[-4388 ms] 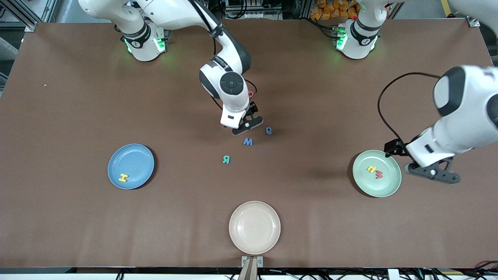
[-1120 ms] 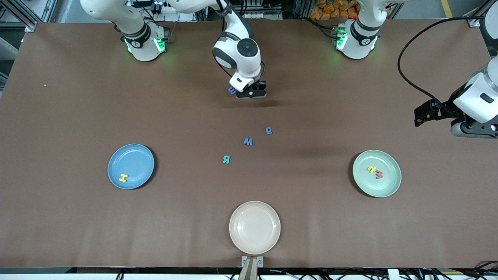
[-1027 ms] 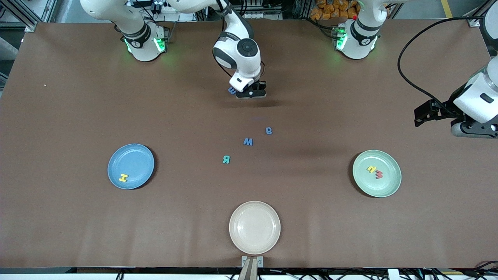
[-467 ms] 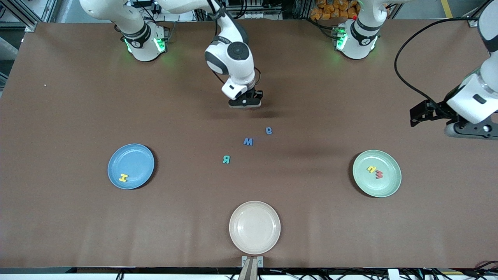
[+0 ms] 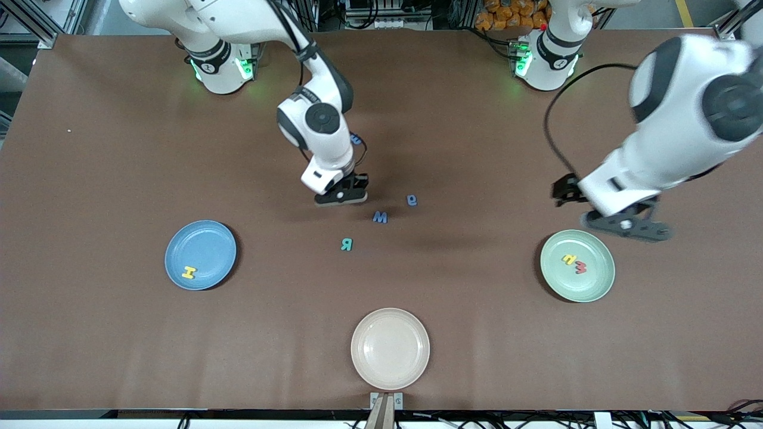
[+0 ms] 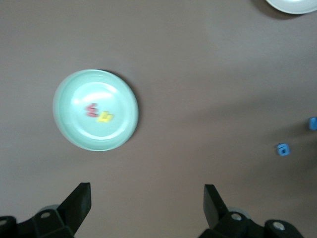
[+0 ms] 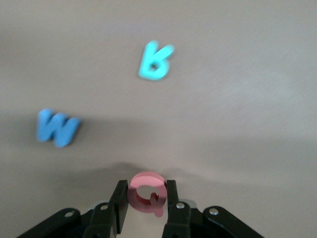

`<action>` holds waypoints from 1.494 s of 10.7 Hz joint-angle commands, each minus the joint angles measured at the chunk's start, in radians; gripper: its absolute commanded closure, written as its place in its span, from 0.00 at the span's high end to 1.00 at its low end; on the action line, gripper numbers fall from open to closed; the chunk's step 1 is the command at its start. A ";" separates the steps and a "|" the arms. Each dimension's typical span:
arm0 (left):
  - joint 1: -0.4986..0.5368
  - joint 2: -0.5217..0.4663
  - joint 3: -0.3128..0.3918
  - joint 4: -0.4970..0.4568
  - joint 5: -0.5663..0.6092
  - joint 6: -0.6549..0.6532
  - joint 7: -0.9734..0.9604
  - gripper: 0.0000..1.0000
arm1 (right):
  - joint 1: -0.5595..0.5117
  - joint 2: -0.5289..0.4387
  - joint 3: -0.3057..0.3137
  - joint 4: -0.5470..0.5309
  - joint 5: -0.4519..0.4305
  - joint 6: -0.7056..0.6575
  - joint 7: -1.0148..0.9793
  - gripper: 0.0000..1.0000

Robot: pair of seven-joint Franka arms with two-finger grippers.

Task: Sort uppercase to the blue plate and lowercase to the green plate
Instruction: 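Carry the Q to the blue plate while the left gripper reaches the blue a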

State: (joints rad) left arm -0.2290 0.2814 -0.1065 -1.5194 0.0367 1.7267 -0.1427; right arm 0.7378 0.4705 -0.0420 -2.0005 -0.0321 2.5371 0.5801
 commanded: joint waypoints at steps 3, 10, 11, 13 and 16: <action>-0.151 0.163 -0.015 -0.025 -0.017 0.204 -0.260 1.00 | -0.139 -0.016 -0.033 0.022 -0.041 -0.020 -0.209 0.00; -0.347 0.410 -0.044 -0.056 0.017 0.471 -0.655 1.00 | -0.230 -0.006 -0.191 0.071 -0.241 -0.021 -0.316 0.00; -0.360 0.413 -0.044 -0.067 0.017 0.484 -0.676 1.00 | -0.280 -0.009 -0.188 0.071 -0.238 -0.018 -0.383 0.00; -0.386 0.413 -0.047 -0.114 0.017 0.508 -0.716 1.00 | -0.314 -0.012 -0.188 0.063 -0.235 -0.021 -0.422 0.00; -0.392 0.410 -0.048 -0.182 0.017 0.576 -0.748 1.00 | -0.347 -0.013 -0.187 0.055 -0.232 -0.024 -0.437 0.00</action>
State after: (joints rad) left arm -0.6187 0.7108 -0.1560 -1.6503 0.0383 2.2592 -0.8558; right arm 0.4111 0.4698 -0.2430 -1.9342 -0.2519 2.5219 0.1526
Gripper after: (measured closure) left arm 0.000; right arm 0.643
